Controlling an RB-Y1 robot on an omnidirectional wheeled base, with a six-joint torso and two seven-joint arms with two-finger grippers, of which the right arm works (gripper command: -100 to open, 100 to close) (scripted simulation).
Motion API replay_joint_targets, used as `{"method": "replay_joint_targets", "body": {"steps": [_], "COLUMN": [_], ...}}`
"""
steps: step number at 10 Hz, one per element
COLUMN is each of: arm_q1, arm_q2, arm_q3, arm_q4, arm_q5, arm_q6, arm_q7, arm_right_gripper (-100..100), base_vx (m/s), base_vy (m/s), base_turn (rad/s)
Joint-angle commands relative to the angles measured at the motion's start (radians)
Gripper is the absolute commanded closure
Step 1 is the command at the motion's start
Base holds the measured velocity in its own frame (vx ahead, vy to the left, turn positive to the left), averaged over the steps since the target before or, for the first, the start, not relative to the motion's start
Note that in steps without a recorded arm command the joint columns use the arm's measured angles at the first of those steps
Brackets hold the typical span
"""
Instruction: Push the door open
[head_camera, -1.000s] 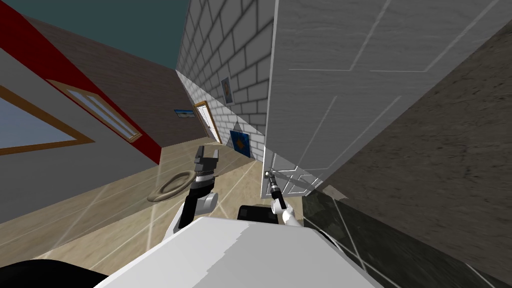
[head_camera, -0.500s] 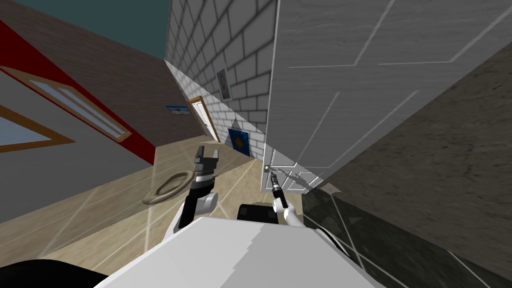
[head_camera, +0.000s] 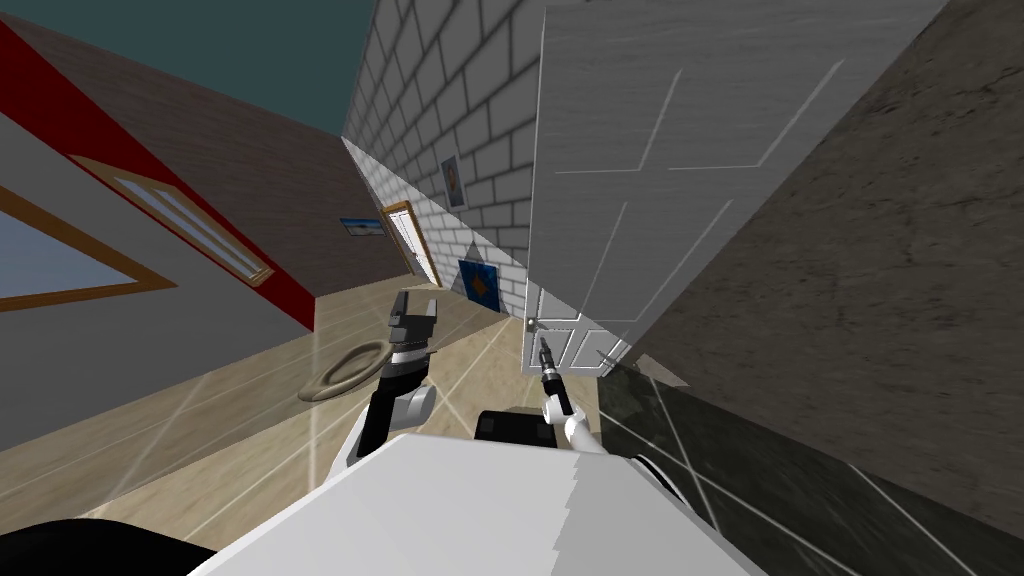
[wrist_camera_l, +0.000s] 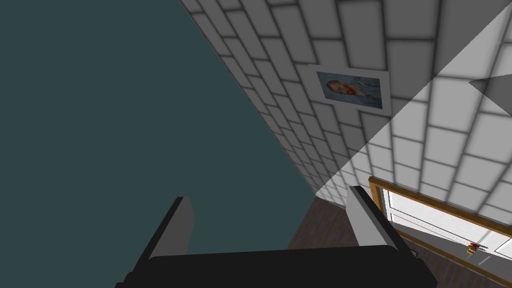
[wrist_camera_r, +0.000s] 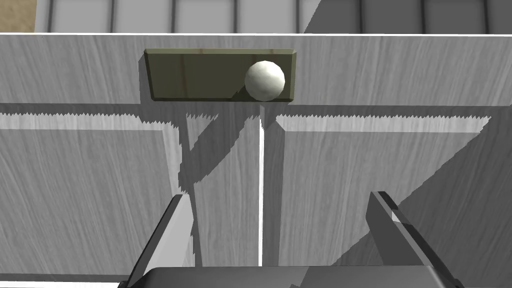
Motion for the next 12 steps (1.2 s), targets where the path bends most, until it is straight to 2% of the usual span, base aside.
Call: {"method": "replay_joint_targets", "body": {"steps": [1, 2, 3, 7, 10, 12], "arm_q1": [-0.005, -0.009, -0.011, -0.013, -0.015, -0.016], "arm_q2": [0.025, 0.018, -0.004, -0.022, -0.012, 0.012], "arm_q3": [0.001, 0.000, -0.004, -0.010, -0.016, -0.020], "arm_q4": [0.008, 0.015, 0.019, 0.023, 0.026, 0.028], "arm_q5": [-0.002, -0.002, -0.003, -0.006, -0.008, -0.009], "arm_q6": [-0.005, -0.006, -0.010, -0.015, -0.020, -0.023], "arm_q7": [-0.001, -0.001, -0.001, 0.000, 0.000, 0.000], "arm_right_gripper": [-100, -100, -100, -100, -100, -100], "base_vx": [-0.215, -0.096, 0.102, 0.207, 0.231, 0.212], "base_vy": [0.028, 0.016, -0.002, 0.036, 0.024, 0.035], "base_turn": [-0.040, -0.008, 0.030, 0.024, 0.030, 0.027]}}
